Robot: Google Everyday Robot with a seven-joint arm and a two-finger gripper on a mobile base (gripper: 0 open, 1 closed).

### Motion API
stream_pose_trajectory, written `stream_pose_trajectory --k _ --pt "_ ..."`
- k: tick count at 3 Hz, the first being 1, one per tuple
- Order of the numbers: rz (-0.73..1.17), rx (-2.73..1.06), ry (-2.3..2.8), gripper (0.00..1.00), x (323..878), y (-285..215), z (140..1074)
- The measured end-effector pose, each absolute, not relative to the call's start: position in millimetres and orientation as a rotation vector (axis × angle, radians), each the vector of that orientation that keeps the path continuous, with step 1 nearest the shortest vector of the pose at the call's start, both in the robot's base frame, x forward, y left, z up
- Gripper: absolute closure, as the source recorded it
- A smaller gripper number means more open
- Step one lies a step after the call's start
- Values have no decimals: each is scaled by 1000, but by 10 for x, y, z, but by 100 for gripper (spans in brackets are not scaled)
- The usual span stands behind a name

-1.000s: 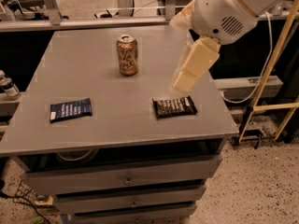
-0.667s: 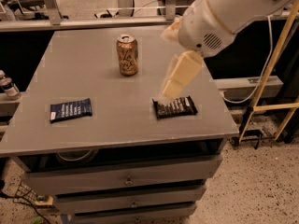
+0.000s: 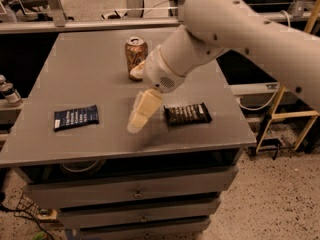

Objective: Pick rxbar blueberry

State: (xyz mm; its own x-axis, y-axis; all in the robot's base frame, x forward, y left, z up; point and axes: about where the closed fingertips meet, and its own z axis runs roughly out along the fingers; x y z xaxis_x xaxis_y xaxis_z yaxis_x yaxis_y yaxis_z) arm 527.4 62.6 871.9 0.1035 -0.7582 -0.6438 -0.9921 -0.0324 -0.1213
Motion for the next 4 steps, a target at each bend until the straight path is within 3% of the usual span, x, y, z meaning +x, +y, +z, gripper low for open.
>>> stream_pose_trajectory --k 4 --pt "743 -1937 1611 0 5269 1775 8348"
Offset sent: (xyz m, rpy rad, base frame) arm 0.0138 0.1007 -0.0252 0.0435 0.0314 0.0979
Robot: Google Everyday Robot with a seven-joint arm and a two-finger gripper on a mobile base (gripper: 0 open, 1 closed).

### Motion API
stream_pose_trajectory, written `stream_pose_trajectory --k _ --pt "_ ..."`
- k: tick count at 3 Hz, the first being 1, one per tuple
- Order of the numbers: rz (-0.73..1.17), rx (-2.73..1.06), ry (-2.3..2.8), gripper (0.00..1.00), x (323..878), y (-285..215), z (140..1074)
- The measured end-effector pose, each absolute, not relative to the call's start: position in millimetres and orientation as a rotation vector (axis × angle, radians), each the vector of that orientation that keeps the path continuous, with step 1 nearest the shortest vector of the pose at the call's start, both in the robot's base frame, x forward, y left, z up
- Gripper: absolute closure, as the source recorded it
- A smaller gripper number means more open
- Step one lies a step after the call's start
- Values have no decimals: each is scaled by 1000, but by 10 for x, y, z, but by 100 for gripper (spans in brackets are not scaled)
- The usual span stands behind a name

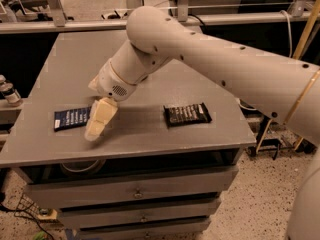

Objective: Pick rxbar blueberry

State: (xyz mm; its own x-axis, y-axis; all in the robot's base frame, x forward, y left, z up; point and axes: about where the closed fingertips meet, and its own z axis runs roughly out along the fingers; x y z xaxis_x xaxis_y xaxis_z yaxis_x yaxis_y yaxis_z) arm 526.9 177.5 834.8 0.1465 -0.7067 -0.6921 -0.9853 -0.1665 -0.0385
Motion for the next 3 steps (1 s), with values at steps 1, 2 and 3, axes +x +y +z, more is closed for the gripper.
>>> stream_pose_trajectory --k 1,2,3 --pt "791 -1947 1602 0 5242 1916 8298" --pt "839 -1948 1605 21 5216 2025 8210" --pt "860 -1948 1608 44 5202 2061 8162"
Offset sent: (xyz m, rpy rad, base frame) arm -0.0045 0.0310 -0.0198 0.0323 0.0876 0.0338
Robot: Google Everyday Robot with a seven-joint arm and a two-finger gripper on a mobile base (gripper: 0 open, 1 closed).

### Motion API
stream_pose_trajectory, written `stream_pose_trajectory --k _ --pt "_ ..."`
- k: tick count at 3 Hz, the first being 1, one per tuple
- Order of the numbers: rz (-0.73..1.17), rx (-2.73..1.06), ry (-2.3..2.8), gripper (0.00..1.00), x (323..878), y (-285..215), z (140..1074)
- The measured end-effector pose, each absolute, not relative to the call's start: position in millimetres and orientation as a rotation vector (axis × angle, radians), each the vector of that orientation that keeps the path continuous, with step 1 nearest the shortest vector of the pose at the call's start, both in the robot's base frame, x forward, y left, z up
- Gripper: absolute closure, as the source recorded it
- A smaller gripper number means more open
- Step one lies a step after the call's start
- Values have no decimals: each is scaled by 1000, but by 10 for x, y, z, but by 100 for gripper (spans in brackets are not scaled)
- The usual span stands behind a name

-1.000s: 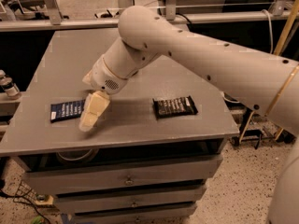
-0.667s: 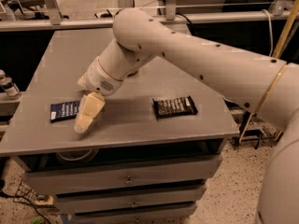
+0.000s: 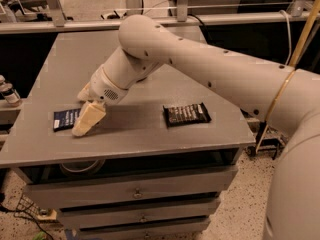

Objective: Pick rxbar blueberry

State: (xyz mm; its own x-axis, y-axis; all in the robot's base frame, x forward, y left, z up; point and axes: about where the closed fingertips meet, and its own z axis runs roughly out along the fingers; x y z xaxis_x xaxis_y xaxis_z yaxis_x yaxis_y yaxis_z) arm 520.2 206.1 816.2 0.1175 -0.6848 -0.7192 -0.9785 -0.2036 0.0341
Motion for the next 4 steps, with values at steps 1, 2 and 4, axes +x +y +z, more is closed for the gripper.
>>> stream_pose_trajectory --k 1,2,4 --pt "860 -1948 1608 75 5202 2061 8211" --pt "860 -1948 1608 98 5202 2061 8217" --pt "835 -1855 1503 100 5379 1814 8931"
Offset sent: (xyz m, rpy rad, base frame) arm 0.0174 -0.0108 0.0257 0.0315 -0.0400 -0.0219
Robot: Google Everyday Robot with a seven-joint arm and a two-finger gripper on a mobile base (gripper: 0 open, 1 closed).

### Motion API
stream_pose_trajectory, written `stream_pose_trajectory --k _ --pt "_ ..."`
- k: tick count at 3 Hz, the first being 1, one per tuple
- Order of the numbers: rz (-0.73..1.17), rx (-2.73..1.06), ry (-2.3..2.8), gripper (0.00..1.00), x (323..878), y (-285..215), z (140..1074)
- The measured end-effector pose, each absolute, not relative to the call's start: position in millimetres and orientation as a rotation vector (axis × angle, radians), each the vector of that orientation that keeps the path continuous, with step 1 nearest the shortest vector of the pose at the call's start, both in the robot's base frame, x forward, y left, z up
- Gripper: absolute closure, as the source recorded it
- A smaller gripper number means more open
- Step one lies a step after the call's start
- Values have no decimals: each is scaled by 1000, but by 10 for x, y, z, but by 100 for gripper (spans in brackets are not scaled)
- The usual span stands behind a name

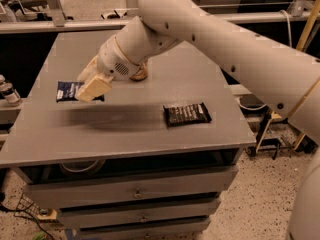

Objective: Pick rxbar blueberry

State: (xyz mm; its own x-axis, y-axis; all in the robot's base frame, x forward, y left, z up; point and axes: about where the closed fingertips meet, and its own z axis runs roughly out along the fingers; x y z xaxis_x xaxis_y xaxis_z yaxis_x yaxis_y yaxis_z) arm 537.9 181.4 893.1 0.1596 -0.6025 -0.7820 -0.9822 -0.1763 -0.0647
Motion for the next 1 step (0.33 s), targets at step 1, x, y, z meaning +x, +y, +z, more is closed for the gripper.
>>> stream_pose_trajectory --k 1 --pt "870 -1851 1435 100 5260 1793 9279"
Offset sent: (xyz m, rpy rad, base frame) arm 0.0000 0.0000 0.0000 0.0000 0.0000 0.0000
